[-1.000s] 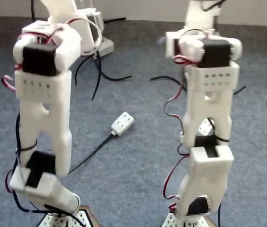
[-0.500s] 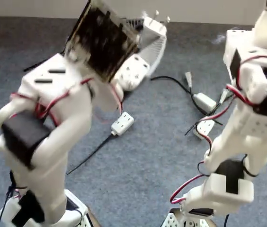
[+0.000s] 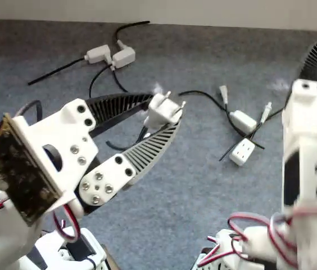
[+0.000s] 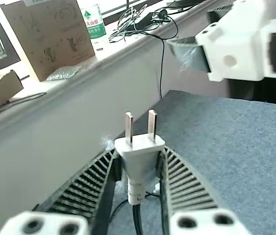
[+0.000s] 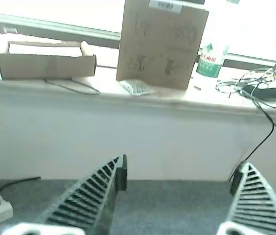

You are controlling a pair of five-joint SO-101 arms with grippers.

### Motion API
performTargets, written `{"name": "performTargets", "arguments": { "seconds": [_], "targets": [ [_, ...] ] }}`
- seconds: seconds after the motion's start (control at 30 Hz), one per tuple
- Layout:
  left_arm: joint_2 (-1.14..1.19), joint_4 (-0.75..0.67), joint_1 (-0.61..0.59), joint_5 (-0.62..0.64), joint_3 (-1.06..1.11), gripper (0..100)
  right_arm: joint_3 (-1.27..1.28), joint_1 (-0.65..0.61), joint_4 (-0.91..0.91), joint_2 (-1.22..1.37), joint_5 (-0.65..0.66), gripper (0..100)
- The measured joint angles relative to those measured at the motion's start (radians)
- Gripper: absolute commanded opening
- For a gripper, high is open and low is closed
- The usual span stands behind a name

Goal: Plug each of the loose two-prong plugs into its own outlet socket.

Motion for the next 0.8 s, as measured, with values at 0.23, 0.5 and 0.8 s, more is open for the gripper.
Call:
{"name": "performTargets", "arguments": {
  "seconds": [0.23, 0.5, 0.8],
  "targets": [
    [-0.063, 0.021, 0.0, 0.091, 0.212, 1, 0.028, 0.006, 0.0, -0.216, -0.017, 33.6],
    [-0.318, -0.213, -0.061, 0.097, 0.858, 1, 0.493, 0.003, 0.0, -0.476, -0.017, 33.6],
    [-0.5, -0.548, -0.287, 0.098, 1.7, 1, 0.838, 0.002, -0.006, -0.756, -0.018, 33.6]
  ]
}}
